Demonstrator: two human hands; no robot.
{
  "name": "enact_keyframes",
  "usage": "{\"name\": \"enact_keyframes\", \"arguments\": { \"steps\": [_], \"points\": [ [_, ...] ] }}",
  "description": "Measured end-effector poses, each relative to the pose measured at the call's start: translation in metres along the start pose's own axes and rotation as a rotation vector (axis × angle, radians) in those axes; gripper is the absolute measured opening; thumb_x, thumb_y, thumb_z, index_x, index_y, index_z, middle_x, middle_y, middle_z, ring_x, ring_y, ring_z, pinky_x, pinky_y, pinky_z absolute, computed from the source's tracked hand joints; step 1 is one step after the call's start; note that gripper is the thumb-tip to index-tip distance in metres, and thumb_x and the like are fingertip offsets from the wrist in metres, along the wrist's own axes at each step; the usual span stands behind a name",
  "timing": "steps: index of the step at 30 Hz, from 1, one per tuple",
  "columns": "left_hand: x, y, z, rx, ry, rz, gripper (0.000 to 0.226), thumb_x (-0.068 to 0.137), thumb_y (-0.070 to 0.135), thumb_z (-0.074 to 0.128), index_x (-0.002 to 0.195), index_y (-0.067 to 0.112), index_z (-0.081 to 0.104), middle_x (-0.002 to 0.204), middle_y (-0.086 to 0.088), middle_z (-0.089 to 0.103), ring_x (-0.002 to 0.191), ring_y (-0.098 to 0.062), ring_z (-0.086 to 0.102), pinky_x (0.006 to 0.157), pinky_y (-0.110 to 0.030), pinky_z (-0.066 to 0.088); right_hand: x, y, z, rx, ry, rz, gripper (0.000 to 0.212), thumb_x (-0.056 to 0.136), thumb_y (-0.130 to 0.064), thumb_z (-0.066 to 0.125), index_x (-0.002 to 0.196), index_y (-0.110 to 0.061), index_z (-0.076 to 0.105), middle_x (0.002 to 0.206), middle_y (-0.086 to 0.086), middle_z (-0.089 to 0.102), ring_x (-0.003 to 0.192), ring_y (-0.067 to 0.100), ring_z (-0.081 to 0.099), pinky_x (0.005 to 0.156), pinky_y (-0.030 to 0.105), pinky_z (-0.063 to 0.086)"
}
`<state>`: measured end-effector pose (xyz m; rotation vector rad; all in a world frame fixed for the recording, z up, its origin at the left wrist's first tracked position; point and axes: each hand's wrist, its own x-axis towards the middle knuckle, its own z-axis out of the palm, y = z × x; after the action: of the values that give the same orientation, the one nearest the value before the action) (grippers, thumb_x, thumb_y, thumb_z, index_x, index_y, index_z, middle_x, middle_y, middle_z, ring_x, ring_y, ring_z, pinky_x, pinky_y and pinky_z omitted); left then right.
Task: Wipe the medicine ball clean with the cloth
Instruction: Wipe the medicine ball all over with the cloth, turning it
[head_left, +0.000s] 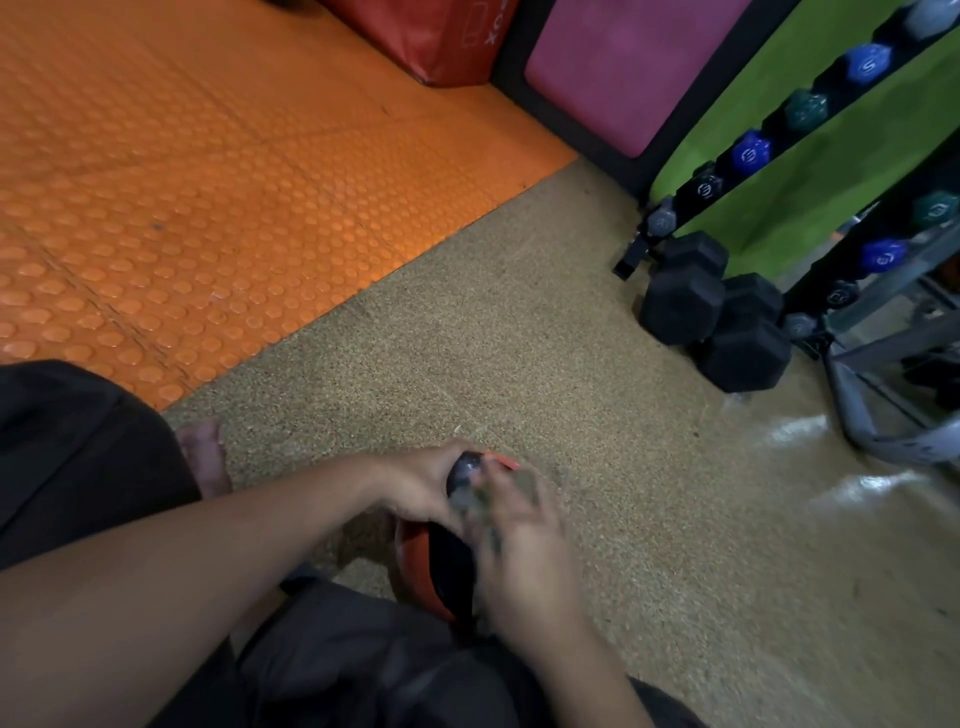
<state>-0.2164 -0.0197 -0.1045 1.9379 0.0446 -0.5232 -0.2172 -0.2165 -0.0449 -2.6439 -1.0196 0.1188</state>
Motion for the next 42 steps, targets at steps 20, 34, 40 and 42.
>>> {"name": "enact_keyframes", "arguments": {
  "steps": [20,34,40,42],
  "points": [
    [-0.004,0.01,0.003,0.141,-0.136,0.083,0.152,0.045,0.072,0.096,0.165,0.04,0.009,0.165,0.015,0.026,0.153,-0.012,0.028,0.127,-0.035,0.029,-0.01,0.013,-0.013,0.176,-0.032,0.016,0.036,0.108,-0.028,0.05,0.141,-0.032,0.061,0.158,-0.028,0.036,0.149,-0.016,0.013,0.118,0.01,0.011],
    [0.0,0.001,0.003,0.146,-0.139,0.07,0.157,0.039,0.08,0.09,0.166,0.041,0.006,0.169,0.015,0.022,0.154,-0.009,0.026,0.127,-0.036,0.03,-0.014,0.026,-0.018,0.092,-0.104,-0.052,0.042,0.106,-0.041,0.05,0.147,-0.042,0.052,0.154,-0.042,0.029,0.157,0.007,0.001,0.126,0.031,0.01],
    [0.001,0.009,0.004,0.172,-0.118,0.093,0.137,0.064,0.053,0.098,0.166,0.036,0.009,0.165,0.015,0.024,0.148,-0.008,0.031,0.124,-0.03,0.032,-0.013,0.002,-0.011,-0.042,-0.126,-0.073,0.043,0.099,-0.036,0.044,0.138,-0.033,0.06,0.158,-0.016,0.043,0.158,0.016,0.017,0.129,0.041,0.011],
    [0.002,0.007,0.006,0.203,-0.101,0.087,0.138,0.059,0.061,0.095,0.165,0.039,0.009,0.166,0.012,0.027,0.148,-0.01,0.034,0.123,-0.032,0.034,-0.016,0.009,-0.012,-0.05,-0.155,-0.188,0.052,0.097,-0.037,0.045,0.149,-0.042,0.049,0.159,-0.031,0.032,0.159,0.009,0.001,0.127,0.042,-0.001]
  ]
}}
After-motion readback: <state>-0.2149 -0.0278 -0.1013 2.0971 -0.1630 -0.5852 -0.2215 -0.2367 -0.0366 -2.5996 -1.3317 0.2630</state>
